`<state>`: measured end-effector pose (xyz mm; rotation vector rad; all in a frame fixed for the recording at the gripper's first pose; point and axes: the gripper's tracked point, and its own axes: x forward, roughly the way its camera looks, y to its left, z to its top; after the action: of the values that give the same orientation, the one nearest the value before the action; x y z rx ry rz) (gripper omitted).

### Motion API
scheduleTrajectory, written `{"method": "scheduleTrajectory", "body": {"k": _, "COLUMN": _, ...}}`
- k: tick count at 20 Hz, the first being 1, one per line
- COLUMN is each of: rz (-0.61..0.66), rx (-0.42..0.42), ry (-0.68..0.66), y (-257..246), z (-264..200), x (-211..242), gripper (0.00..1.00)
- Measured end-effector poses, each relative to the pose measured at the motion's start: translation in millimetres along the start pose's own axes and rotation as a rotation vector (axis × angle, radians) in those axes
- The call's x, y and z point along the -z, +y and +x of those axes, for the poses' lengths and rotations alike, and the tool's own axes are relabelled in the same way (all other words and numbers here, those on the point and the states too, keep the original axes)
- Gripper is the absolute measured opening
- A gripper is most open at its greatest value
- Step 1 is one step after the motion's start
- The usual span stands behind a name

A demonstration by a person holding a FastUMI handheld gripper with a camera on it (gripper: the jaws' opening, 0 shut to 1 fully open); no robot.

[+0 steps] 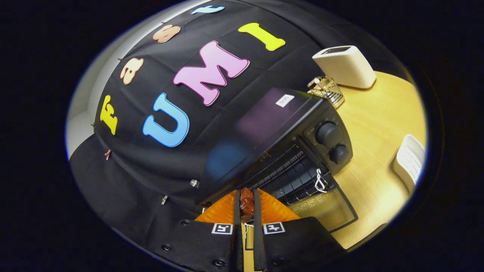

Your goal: Open the toaster oven, put the food inside, and close the toaster oven door.

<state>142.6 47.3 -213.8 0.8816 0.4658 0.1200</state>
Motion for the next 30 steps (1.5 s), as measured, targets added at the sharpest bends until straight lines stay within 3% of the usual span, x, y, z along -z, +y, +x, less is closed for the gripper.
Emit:
{"method": "scheduleTrajectory", "body": {"k": 7, "rz": 0.061, "rx": -0.039, "ry": -0.044, "y": -12.8, "z": 55.8, "x": 19.4, "gripper": 0.15}}
{"method": "scheduleTrajectory", "body": {"k": 14, "rz": -0.006, "rx": 0.007, "ry": -0.100, "y": -20.1, "z": 65.2, "x": 22.2, "gripper": 0.17}}
{"method": "scheduleTrajectory", "body": {"k": 16, "rz": -0.020, "rx": 0.013, "ry": -0.105, "y": -20.6, "z": 60.6, "x": 19.0, "gripper": 0.29}}
{"method": "scheduleTrajectory", "body": {"k": 19, "rz": -0.058, "rx": 0.031, "ry": -0.089, "y": -23.8, "z": 53.8, "x": 18.5, "gripper": 0.72}}
{"method": "scheduleTrajectory", "body": {"k": 22, "rz": -0.141, "rx": 0.067, "ry": -0.087, "y": -26.7, "z": 39.7, "x": 12.9, "gripper": 0.98}}
{"method": "scheduleTrajectory", "body": {"k": 30, "rz": -0.346, "rx": 0.115, "ry": -0.024, "y": -28.1, "z": 6.7, "x": 22.6, "gripper": 0.98}}
